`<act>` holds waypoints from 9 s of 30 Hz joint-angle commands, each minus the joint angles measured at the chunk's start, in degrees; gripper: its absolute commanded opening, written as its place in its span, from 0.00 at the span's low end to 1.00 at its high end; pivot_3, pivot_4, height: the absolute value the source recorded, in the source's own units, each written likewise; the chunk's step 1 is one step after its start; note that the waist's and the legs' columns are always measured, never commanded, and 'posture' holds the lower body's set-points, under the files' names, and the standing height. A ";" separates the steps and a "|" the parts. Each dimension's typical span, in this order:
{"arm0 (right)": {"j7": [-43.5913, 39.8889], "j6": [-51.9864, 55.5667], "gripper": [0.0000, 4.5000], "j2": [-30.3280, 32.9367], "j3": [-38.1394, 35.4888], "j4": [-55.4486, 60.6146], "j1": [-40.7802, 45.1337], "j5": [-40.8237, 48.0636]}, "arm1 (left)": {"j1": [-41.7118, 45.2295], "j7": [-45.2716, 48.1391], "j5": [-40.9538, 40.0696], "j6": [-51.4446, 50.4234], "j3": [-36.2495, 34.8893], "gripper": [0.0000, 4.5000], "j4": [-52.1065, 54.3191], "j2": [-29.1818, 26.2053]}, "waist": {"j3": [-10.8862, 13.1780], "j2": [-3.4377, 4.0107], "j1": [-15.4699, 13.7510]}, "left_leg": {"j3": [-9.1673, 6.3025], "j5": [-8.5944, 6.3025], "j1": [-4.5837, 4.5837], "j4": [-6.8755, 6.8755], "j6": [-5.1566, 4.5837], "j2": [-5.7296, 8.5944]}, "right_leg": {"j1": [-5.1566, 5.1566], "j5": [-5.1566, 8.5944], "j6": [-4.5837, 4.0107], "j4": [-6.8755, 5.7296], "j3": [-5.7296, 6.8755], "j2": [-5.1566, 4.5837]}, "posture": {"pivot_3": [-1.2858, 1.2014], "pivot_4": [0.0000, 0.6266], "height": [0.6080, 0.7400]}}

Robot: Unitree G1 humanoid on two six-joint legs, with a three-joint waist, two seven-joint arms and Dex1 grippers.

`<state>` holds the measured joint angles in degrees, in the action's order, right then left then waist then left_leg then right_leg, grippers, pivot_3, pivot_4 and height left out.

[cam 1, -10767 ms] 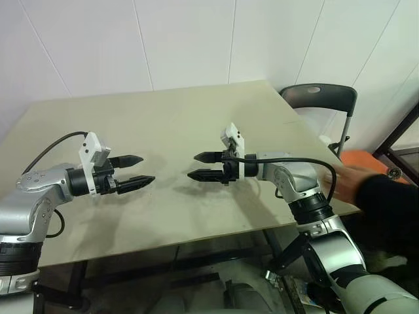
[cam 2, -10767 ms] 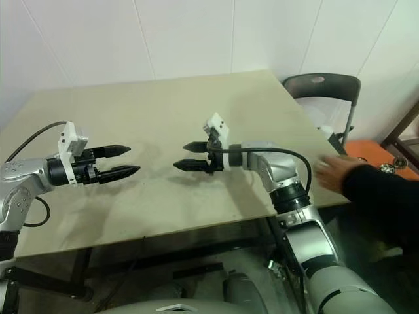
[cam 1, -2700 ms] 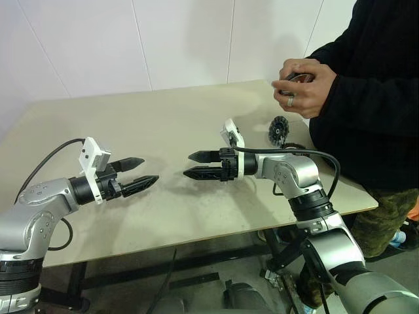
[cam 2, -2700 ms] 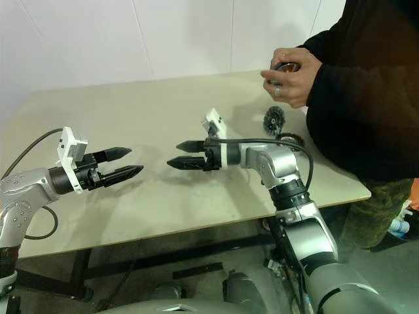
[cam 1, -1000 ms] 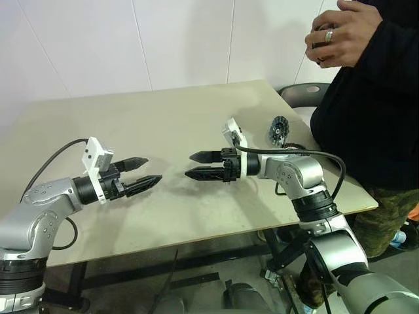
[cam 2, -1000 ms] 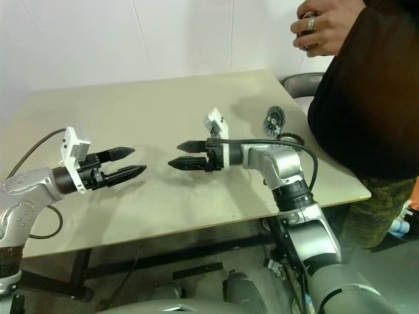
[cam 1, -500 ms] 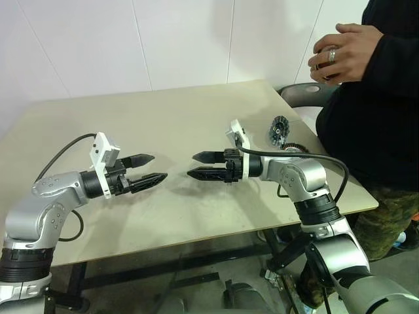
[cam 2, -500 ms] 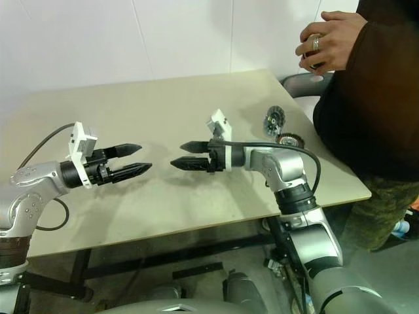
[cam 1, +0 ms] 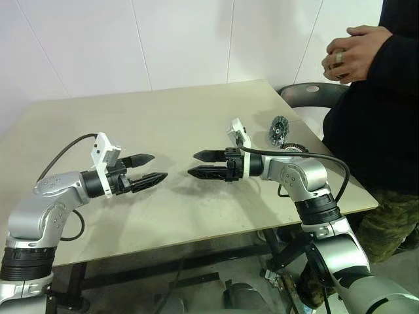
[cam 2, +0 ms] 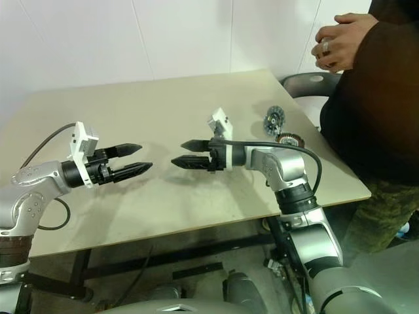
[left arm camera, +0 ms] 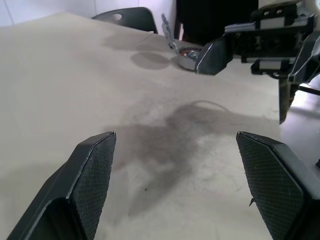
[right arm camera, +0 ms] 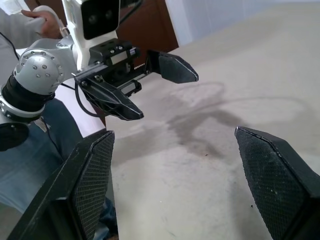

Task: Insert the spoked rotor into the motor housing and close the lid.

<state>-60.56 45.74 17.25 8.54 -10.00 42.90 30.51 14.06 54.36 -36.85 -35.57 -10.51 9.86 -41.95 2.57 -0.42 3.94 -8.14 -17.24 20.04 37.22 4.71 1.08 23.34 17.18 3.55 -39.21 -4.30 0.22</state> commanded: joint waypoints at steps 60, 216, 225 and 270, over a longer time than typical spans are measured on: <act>-8.78 -2.35 0.02 14.18 -0.01 7.18 -1.30 -1.93 | -6.31 -0.09 -2.75 3.03 -11.66 0.12 8.86 -9.13 | 0.34 0.19 -1.40 | 0.17 -0.02 -0.52 -0.12 -0.03 0.01 | -0.57 0.04 0.04 0.23 0.02 0.06 | 0.52 0.00 1.00; -5.54 -2.19 0.00 9.43 0.08 2.57 0.75 -3.01 | -0.60 -5.48 -0.60 1.29 -8.09 0.01 6.75 -7.15 | 0.57 0.27 -1.38 | 0.16 -0.03 -0.50 -0.19 -0.04 0.02 | -0.52 0.05 0.06 0.27 -0.01 0.06 | 0.52 0.00 1.00; 2.87 -9.21 0.00 4.48 -3.89 -4.66 5.12 -5.83 | 3.64 -13.61 7.83 9.92 -8.30 0.01 1.21 -2.38 | 0.57 0.27 -1.39 | 0.17 -0.03 -0.51 -0.16 -0.04 0.02 | -0.52 0.04 0.06 0.25 -0.01 0.06 | 0.52 0.00 1.00; 100.69 -76.21 0.00 -2.50 16.25 -32.06 16.68 -76.61 | 21.18 -98.40 97.98 59.98 20.72 0.01 -20.19 1.53 | 0.15 -0.35 0.05 | 0.79 0.08 0.26 0.09 -0.04 0.34 | 0.70 -0.15 0.28 -0.65 -0.31 -0.24 | 0.52 0.00 1.00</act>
<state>40.94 -29.55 15.03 26.56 -42.38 57.86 -48.25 33.45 -43.10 62.72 24.41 11.05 -10.17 -40.39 2.72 -0.78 3.98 -7.35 -17.16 20.30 37.34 4.66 1.43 24.04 17.03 3.83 -39.88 -4.61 0.00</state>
